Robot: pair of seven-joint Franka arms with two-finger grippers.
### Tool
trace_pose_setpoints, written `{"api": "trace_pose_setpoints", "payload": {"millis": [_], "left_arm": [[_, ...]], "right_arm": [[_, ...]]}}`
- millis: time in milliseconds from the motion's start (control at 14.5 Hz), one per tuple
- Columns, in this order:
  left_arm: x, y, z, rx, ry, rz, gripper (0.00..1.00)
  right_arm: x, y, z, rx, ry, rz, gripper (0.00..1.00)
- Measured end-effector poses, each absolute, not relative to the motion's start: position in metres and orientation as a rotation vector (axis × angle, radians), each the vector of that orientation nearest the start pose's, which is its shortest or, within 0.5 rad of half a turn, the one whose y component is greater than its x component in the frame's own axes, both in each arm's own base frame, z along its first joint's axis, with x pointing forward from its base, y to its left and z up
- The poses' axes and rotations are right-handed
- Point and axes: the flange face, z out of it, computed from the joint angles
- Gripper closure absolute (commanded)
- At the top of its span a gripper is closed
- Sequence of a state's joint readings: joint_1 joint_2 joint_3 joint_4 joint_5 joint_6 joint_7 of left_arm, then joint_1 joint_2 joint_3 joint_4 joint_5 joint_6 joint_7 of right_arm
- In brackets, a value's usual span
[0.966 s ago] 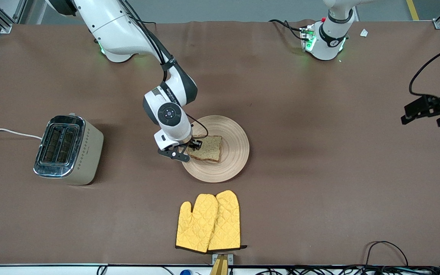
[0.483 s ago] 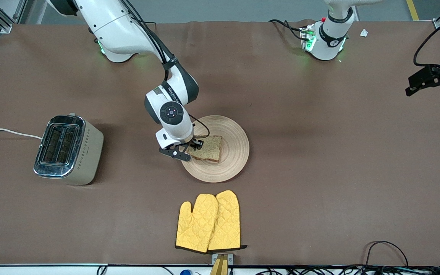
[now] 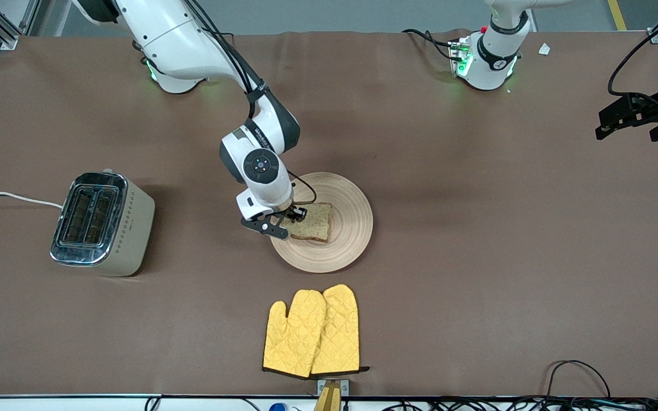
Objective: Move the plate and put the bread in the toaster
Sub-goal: 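Close the right gripper on the edge of the bread slice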
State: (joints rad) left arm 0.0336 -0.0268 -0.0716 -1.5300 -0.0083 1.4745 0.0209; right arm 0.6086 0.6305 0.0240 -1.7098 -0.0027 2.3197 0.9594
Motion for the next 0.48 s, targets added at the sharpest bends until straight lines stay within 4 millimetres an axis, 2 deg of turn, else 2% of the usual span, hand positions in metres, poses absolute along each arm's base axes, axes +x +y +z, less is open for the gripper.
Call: {"api": "trace_pose_setpoints", "payload": {"millis": [276, 483], "left_arm": [[0.5343, -0.0206, 0.6529, -3.146, 0.089, 0.036, 0.00], [0.5324, -0.0206, 0.6561, -3.146, 0.089, 0.027, 0.00]], "right_arm": [[0.5430, 0.3960, 0.2229, -3.106, 0.516, 0.034, 0.66], [0.5429, 0.3957, 0.2220, -3.115, 0.506, 0.025, 0.67]]}}
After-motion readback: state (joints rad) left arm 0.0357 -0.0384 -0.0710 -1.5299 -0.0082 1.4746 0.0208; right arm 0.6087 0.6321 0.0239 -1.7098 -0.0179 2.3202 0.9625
